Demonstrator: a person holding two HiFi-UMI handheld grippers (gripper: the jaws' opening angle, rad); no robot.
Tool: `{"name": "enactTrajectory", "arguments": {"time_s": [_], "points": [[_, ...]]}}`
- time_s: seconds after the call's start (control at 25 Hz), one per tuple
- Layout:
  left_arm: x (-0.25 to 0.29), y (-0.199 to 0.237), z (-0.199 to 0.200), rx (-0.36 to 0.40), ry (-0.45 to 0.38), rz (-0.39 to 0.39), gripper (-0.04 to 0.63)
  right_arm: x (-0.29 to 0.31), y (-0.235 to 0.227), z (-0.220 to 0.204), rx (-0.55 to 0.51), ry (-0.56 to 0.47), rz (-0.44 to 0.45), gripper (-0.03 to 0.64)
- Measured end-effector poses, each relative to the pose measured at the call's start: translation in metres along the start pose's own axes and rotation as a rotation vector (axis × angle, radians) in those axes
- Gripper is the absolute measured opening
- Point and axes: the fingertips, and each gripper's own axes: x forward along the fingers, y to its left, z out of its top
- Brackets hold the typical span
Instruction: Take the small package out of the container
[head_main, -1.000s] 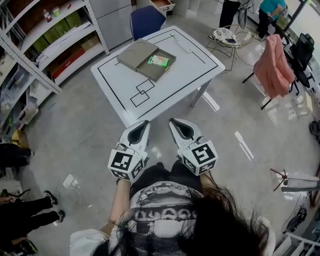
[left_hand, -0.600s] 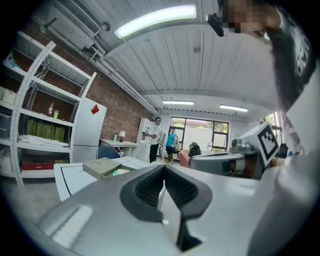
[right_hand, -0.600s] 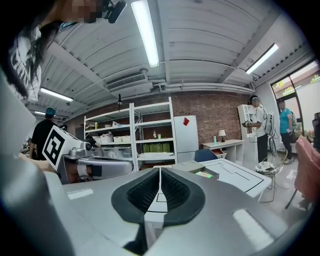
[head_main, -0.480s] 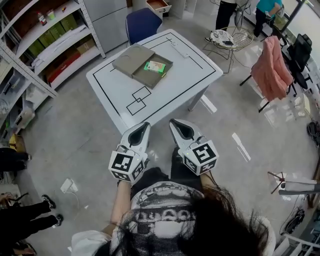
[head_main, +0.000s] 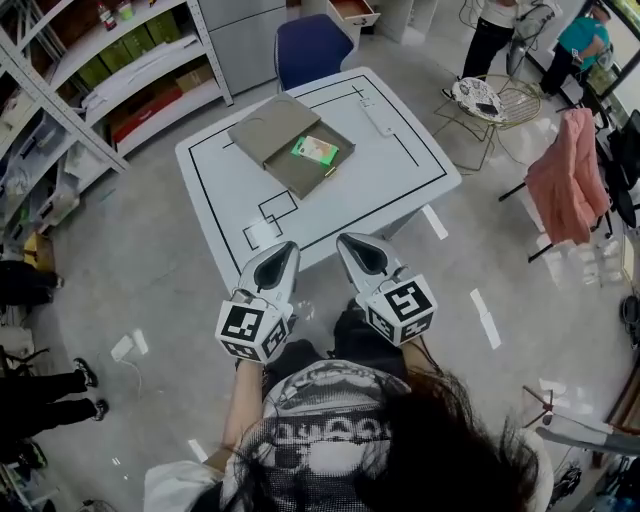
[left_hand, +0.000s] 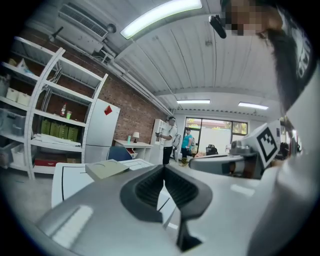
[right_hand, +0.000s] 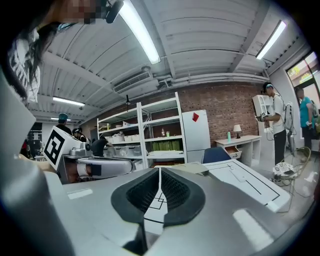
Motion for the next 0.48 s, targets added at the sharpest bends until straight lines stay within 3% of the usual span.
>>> {"name": "enactTrajectory", "arguments": {"time_s": [0.48], "points": [[0.079, -0.027, 0.006, -0.015, 0.003, 0.151, 0.000, 0.010, -0.083, 0.003, 0.002, 0.025, 0.174, 0.017]]}}
